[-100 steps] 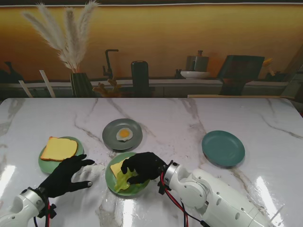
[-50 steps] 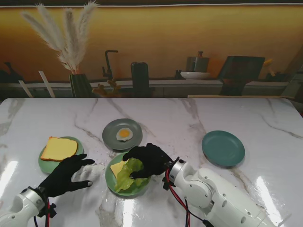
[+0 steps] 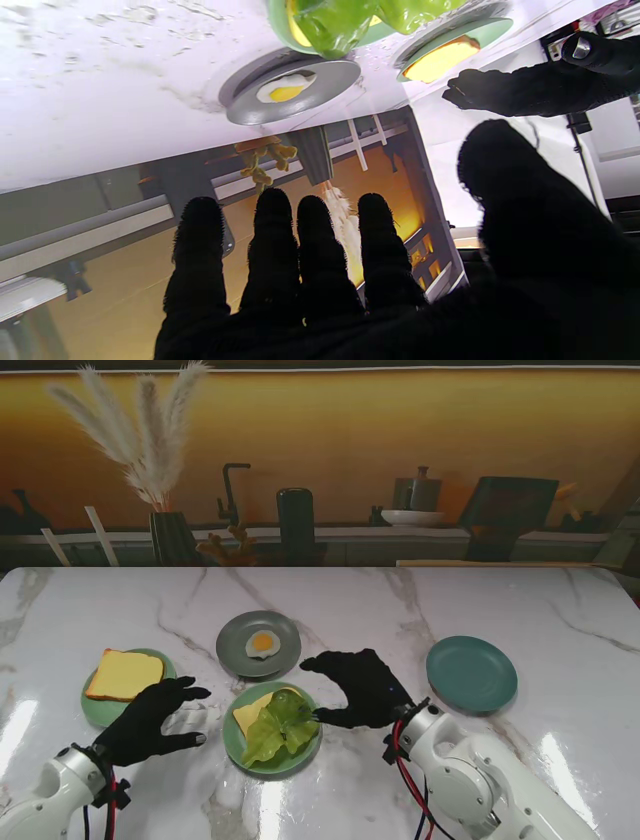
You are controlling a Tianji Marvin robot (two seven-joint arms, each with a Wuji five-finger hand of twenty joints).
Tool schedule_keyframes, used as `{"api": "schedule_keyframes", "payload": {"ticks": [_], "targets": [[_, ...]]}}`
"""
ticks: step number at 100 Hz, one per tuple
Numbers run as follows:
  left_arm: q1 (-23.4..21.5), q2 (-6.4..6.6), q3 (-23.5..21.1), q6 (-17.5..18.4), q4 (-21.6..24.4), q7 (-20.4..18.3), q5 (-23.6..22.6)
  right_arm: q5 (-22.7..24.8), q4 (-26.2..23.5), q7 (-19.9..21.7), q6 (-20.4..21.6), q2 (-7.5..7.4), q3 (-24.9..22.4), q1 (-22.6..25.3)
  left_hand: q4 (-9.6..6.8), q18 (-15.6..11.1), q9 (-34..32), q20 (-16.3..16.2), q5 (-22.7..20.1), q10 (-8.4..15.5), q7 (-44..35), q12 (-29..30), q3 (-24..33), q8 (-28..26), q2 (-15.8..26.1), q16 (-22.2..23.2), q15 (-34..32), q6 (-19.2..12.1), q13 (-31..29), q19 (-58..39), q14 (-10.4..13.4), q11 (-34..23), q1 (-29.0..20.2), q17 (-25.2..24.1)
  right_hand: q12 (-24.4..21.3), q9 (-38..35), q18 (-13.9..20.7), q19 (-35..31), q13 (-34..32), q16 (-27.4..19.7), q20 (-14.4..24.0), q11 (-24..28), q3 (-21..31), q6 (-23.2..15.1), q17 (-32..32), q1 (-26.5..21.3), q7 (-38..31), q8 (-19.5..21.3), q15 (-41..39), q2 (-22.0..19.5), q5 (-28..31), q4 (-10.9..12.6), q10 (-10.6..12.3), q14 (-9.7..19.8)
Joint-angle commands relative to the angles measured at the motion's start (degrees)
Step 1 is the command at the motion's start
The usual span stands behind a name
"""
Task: Prepare sandwich (Bread, lettuce, and egg)
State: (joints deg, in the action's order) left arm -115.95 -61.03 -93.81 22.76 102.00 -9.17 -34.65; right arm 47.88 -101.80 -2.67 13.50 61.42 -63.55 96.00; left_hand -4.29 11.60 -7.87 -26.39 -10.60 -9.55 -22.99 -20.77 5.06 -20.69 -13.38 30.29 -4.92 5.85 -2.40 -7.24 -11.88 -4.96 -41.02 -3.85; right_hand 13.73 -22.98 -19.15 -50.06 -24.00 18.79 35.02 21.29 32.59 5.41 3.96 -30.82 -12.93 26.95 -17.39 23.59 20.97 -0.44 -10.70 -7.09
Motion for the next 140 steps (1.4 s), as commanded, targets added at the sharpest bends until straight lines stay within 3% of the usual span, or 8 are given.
{"api": "schedule_keyframes", "payload": {"ticks": [1,24,40,62,90,123,128,140], "targets": [[0.7,-0.18,0.58,-0.62,0.43,0.31,0.33,0.09,-1.13,-0.46,0.33,0.2,-1.16,2.54,-1.52,0.46,-0.23,-0.81,0.13,-0.53,-0.27,0.07,0.17,-0.32,-0.42,0.25,-1.2,0.22,0.63,-0.43,1.19,-0.68,-2.21,-0.92,-0.74,2.52,-1.17,0.79,1.93,-0.95,-1.15,-0.54,-0.16,0.85,-1.36,1.81,1.28,-0.65,0.66,-1.76,-3.12,-0.65,-1.02,-0.25],[2.54,-0.08,1.98,-1.19,0.25,-0.03,0.97,-1.18,-4.23,-0.71,2.82,0.28,-6.41,9.77,-1.61,0.65,-0.6,-1.15,-0.14,-0.52,-0.35,0.66,0.33,-0.57,-0.21,0.2,-2.04,0.21,0.29,-0.79,1.16,-1.62,-1.98,-0.76,-0.36,5.36,-1.5,-0.58,4.23,-1.13,-3.84,0.8,-0.18,1.89,-3.7,2.11,1.58,-0.27,-0.25,-3.23,-4.72,-0.25,-1.41,-0.16],[4.42,0.08,2.59,-1.44,0.01,-0.64,0.72,-3.65,-4.86,-0.86,4.38,0.44,-6.35,12.1,-1.62,0.79,-0.84,-1.25,-0.29,-0.51,-0.18,1.01,0.36,-0.62,-0.2,0.13,-2.69,0.35,0.01,-1.2,1.02,-2.15,-1.89,-0.57,0.16,7.58,-1.79,-1.95,6.48,-0.82,-5.07,2.52,-0.5,2.54,-6.54,1.71,1.52,0.29,-1.55,-3.87,-5.13,-0.16,-1.67,-0.11],[8.13,0.0,4.24,-3.65,-0.36,-0.24,0.42,-5.81,-3.21,-0.92,6.46,0.42,-3.45,11.92,-1.85,1.61,-2.3,-0.84,-1.67,-0.88,0.28,0.65,0.89,-0.68,-1.1,-0.08,-5.85,0.64,-1.21,-4.39,0.51,-6.48,-2.37,0.0,0.57,8.52,-1.85,-2.47,7.62,-0.64,-6.12,3.96,-0.88,3.32,-8.51,0.96,1.07,0.93,-2.71,-4.27,-5.26,-0.09,-1.67,-0.02],[12.74,0.26,6.77,-9.2,-0.95,-2.55,0.86,-6.29,-2.48,-1.35,7.32,0.38,-1.39,12.03,-2.34,2.3,-3.0,1.14,-3.78,-1.17,0.83,2.65,2.16,-0.57,-2.45,-0.87,-7.58,1.18,-2.21,-7.84,-0.1,-8.52,-2.8,0.23,0.88,10.22,-1.8,-2.52,9.73,-0.64,-7.17,5.09,-1.39,3.46,-10.95,0.47,1.46,1.13,-3.43,-4.76,-6.18,-0.02,-1.9,0.18],[19.68,0.62,10.7,-12.49,-3.96,-3.02,-3.74,-6.64,-2.13,-1.75,7.2,0.41,-0.42,12.36,-2.46,2.75,-3.04,2.01,-4.51,-1.39,1.5,2.77,2.91,-0.41,-4.53,-1.22,-7.8,1.33,-3.29,-10.8,-0.58,-9.8,-3.28,0.47,1.03,10.39,-1.89,-2.56,9.9,-0.64,-7.93,5.97,-1.71,3.34,-11.05,0.32,1.23,1.41,-4.09,-4.85,-5.7,0.01,-1.79,0.23],[21.2,0.72,11.72,-12.68,-4.85,-3.21,-4.53,-6.7,-2.21,-1.7,7.09,0.41,-0.44,12.45,-2.41,2.41,-3.1,4.47,-4.51,-1.35,2.03,3.05,4.83,-0.56,-5.52,-0.68,-8.49,1.42,-4.36,-13.95,-1.09,-10.14,-2.66,0.12,1.0,10.35,-2.01,-2.61,9.76,-0.62,-7.98,5.99,-1.73,3.15,-11.05,0.27,1.16,1.43,-4.2,-4.84,-5.52,0.01,-1.76,0.17],[25.29,0.96,14.95,-12.88,-7.57,-3.56,-6.42,-6.74,-2.46,-1.39,6.82,0.36,-0.55,12.67,-2.09,1.48,-3.2,3.25,-3.92,-1.35,2.24,2.39,5.61,-0.47,-7.39,-0.31,-9.89,2.27,-4.41,-19.35,-1.25,-10.98,-2.57,0.66,0.93,9.92,-2.17,-2.96,9.29,-0.58,-7.9,6.01,-1.76,3.02,-11.09,0.22,0.78,1.53,-4.4,-4.71,-4.61,-0.02,-1.68,0.19]]}}
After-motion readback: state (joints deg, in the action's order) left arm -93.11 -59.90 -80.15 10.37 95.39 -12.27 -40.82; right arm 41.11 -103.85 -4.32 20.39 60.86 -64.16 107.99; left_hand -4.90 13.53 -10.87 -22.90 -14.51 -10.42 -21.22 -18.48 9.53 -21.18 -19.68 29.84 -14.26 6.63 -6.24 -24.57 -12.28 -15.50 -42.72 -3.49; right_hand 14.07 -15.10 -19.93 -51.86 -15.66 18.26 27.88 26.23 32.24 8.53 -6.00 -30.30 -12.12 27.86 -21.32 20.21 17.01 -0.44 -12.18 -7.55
